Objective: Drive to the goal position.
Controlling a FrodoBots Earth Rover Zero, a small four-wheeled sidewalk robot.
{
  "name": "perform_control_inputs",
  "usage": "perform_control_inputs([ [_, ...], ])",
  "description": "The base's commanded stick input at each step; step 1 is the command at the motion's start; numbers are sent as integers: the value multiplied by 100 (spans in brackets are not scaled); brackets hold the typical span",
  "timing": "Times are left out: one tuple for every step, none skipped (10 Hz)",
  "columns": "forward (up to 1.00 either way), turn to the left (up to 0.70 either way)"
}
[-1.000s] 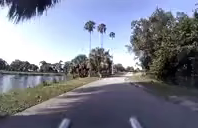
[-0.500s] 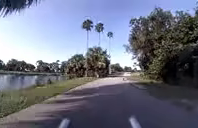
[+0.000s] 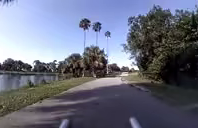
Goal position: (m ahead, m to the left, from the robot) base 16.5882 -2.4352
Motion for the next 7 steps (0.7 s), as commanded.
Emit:
perform_control_inputs([
  [85,0],
  [85,0],
  [85,0],
  [85,0],
  [85,0],
  [85,0],
  [85,0],
])
